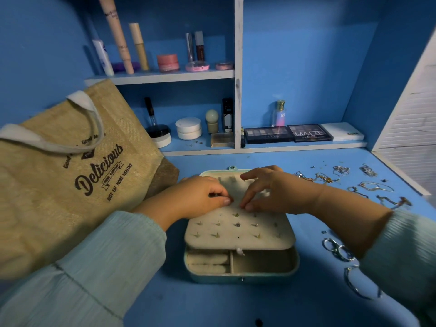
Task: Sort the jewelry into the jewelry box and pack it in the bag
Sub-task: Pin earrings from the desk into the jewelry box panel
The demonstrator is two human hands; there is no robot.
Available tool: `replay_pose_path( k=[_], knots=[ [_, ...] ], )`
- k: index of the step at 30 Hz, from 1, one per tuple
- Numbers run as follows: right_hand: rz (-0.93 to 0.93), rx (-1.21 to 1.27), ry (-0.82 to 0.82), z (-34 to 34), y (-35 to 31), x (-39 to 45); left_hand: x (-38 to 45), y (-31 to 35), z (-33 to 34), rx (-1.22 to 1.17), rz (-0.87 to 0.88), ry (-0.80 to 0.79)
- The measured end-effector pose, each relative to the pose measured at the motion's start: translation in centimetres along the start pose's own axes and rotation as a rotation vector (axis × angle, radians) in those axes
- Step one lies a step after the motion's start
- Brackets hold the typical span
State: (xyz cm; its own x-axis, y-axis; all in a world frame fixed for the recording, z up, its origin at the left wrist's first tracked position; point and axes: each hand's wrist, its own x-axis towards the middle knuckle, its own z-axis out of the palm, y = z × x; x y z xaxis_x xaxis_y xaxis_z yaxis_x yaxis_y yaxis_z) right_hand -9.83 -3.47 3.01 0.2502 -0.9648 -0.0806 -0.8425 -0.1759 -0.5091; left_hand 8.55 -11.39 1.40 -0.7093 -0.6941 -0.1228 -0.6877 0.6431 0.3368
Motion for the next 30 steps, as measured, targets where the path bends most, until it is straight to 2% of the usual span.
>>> replay_pose_path(
  k=[6, 12, 16, 19, 22, 25, 30],
  knots=[
    [0.039, -0.094, 0.012, 0.1, -0.7, -0.5, -2.2, 0.4, 0.0, -0.040, -0.012, 0.004],
    [0.045, -0.074, 0.076, 0.4, -1.5, -2.3, -5.9, 1.7, 0.3, -0.153, 0.077, 0.123],
    [0.006, -0.076, 0.090, 0.6, -1.5, -3.9, -8.4, 2.2, 0.8, -0.056, 0.088, 0.146],
    [0.047, -0.056, 0.071, 0.9, -1.7, -4.5, -9.3, 2.0, 1.6, 0.001, 0.117, 0.188],
    [0.114, -0.060, 0.092, 1.1, -2.1, -4.3, -8.8, 2.4, 1.6, -0.116, 0.046, 0.242],
    [0.216, -0.038, 0.074, 0.9, -2.3, -2.9, -6.7, 2.9, 0.5, -0.163, -0.076, 0.182],
    [0.262, -0.143, -0.090, 0.8, -2.9, 0.3, -2.9, 3.9, -0.4, 0.000, -0.228, -0.054]
  ],
)
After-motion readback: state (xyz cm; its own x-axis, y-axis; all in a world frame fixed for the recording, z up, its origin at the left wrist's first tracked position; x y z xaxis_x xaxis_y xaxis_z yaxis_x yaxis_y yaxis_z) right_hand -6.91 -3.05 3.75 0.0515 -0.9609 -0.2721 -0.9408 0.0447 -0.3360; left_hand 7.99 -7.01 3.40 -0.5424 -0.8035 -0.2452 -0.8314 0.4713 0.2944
